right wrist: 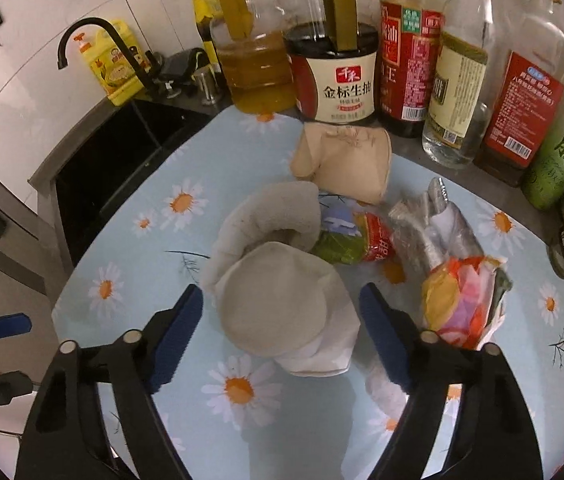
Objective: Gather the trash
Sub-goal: 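Move the right tool back to the table and grasp the white paper cup, then lift the white paper cup with the right tool while the left holds the grey cloth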
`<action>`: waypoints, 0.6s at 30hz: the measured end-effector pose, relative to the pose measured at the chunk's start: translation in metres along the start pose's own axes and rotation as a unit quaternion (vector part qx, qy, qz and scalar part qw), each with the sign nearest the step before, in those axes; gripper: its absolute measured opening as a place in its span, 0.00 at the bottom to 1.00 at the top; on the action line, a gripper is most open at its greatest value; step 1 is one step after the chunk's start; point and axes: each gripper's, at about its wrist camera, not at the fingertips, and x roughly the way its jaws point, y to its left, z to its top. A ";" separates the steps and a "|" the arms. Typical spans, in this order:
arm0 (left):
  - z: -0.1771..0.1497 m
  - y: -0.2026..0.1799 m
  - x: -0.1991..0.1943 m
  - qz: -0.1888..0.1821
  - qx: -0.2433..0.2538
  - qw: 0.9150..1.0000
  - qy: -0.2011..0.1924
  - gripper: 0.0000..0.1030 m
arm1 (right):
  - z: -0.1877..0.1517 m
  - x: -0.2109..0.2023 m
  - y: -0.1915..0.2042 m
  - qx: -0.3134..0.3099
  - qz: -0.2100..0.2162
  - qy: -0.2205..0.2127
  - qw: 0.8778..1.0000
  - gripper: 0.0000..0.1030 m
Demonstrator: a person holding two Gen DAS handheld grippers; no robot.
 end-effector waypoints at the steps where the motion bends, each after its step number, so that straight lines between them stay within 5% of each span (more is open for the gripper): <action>1: 0.000 0.000 0.001 0.001 -0.001 1.000 0.001 0.66 | 0.000 0.001 0.000 -0.001 0.003 0.001 1.000 0.69; 18: 0.014 -0.008 0.016 0.001 0.014 1.000 0.015 0.66 | 0.002 -0.026 0.005 -0.022 0.011 -0.032 0.999 0.60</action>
